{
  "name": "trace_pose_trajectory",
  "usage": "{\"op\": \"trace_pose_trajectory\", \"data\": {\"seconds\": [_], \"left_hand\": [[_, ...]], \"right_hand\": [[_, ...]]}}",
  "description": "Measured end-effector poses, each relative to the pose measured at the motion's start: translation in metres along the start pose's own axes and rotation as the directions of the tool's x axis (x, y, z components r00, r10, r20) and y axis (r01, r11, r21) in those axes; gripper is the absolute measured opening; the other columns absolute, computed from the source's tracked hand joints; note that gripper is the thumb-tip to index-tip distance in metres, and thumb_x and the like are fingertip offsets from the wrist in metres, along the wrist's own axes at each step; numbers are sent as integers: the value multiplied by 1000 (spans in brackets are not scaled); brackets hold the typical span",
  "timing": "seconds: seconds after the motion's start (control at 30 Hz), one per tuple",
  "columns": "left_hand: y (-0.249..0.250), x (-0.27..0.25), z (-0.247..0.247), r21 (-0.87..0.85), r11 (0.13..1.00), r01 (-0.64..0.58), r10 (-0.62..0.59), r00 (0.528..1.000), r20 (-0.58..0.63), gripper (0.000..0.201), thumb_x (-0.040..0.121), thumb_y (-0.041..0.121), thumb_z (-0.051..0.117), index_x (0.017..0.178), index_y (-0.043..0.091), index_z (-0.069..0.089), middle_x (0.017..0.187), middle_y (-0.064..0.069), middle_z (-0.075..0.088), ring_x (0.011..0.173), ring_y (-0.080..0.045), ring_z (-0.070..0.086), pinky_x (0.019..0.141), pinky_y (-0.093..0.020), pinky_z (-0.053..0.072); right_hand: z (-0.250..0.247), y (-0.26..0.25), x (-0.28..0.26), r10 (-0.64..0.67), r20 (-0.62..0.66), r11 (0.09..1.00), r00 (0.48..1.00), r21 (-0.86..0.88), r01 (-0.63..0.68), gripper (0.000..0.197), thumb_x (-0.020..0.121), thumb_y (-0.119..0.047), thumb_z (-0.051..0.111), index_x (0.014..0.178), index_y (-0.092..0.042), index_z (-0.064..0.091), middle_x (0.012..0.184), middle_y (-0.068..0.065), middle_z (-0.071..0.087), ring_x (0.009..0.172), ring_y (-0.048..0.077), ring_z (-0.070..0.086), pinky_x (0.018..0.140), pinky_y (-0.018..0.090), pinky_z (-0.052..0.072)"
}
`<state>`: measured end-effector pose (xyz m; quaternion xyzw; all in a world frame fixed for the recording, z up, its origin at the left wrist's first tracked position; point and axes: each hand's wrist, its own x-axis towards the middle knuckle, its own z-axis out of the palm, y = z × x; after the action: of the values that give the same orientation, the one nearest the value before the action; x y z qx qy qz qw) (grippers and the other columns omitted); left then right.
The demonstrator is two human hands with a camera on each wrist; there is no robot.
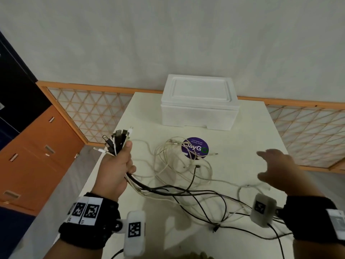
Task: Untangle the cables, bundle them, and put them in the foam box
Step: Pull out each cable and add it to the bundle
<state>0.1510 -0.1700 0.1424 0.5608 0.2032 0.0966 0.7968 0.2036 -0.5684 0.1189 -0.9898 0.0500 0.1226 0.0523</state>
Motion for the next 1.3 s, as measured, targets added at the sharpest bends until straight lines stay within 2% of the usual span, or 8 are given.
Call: {"op": "trace_pose_trajectory", "data": {"seconds": [0.17,0.3,0.6,0.7,0.9,1.07,1.17,1.3], "left_hand": [[2,-25,43,-89,996,27,-11,984,176,33,91,18,59,63,21,40,47,9,24,38,-5,21,41,-19,27],[4,-43,68,-265,950,167,-63,930,361,28,81,21,58,56,17,45,47,4,32,36,-6,27,41,-20,31],[-5,-22,-10,-475,871,129,-152,988,-10,40,95,40,48,60,21,45,56,5,52,51,-10,54,62,-22,50],[-23,-11,-42,-540,835,105,-213,967,-141,36,99,38,45,68,19,47,59,7,53,52,-7,57,64,-22,52],[-63,-3,-57,-558,811,175,-378,884,-273,38,97,43,49,65,22,42,42,11,42,36,-2,43,53,-17,51],[-97,-5,-58,-469,798,378,-499,852,-162,39,97,28,52,63,21,34,41,7,25,30,-8,25,38,-16,33],[-104,-4,-61,-474,767,433,-528,846,-80,27,92,15,47,67,18,38,47,5,30,35,-11,31,54,-25,35],[-104,2,-63,-534,719,445,-525,851,3,20,90,8,36,73,14,43,58,0,40,46,-14,40,66,-28,36]], "right_hand": [[-34,-124,-60,-516,-134,685,846,529,501,95,62,-46,82,142,-22,35,142,-11,36,134,7,31,108,18,22],[-8,-191,-78,-747,99,644,657,350,680,60,73,-41,74,121,-19,47,117,-6,60,112,14,55,109,39,28],[47,-99,-55,-507,65,860,860,-25,509,8,74,-33,41,78,-26,42,61,-4,54,76,20,63,118,42,10],[38,-59,-65,-367,-100,929,925,16,370,9,74,-24,59,77,-24,50,58,0,53,67,25,62,79,32,48],[42,-40,-81,-312,-101,949,945,21,315,8,80,-29,65,87,-33,61,63,-7,56,60,16,59,53,29,44],[71,-31,-67,-210,419,971,883,-14,238,51,55,-68,72,95,-41,55,90,-17,58,90,4,55,80,23,45],[67,-40,-59,-244,427,970,871,100,222,101,25,-85,58,118,-47,50,113,-24,46,110,3,51,94,19,40],[52,-85,-32,-356,124,900,926,314,304,33,73,-47,74,102,-37,63,96,-16,60,81,1,56,71,8,45]]}}
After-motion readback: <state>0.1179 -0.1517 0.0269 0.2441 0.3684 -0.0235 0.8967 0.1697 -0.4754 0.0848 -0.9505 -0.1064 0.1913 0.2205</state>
